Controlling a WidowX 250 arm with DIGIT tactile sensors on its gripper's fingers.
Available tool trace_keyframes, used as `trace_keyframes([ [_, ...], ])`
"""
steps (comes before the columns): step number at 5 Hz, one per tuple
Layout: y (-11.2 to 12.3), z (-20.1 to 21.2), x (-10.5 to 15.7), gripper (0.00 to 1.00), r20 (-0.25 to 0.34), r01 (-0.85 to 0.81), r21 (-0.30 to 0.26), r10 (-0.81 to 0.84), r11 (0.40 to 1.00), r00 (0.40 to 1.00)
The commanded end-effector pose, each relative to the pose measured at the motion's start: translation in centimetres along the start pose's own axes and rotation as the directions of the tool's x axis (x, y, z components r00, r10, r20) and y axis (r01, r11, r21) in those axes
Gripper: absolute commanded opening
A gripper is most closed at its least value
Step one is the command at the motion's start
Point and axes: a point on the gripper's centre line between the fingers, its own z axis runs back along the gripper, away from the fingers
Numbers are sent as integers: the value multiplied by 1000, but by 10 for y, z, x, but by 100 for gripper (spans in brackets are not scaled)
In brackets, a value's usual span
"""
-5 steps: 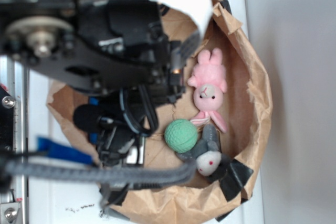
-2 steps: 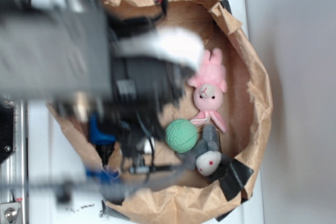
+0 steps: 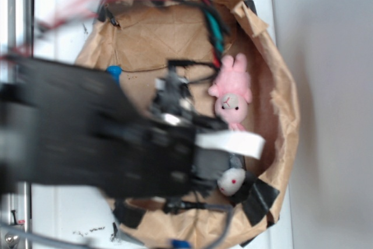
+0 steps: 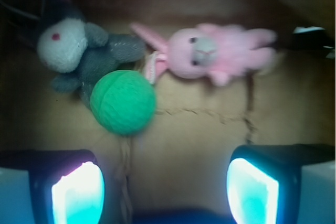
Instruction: Grab the green ball.
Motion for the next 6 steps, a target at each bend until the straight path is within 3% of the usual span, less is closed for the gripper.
trace_keyframes([
  [1, -28, -22, 32, 100, 74, 50, -16, -49, 999, 996],
  [2, -30, -38, 37, 100, 57, 37, 24, -39, 999, 998],
  [3, -27, -51, 36, 0, 17, -13, 49, 12, 999, 1000],
  [4, -20, -45, 37, 0, 24, -22, 36, 21, 999, 999],
  [6, 13, 37, 29, 0, 39, -129, 56, 127, 990, 991],
])
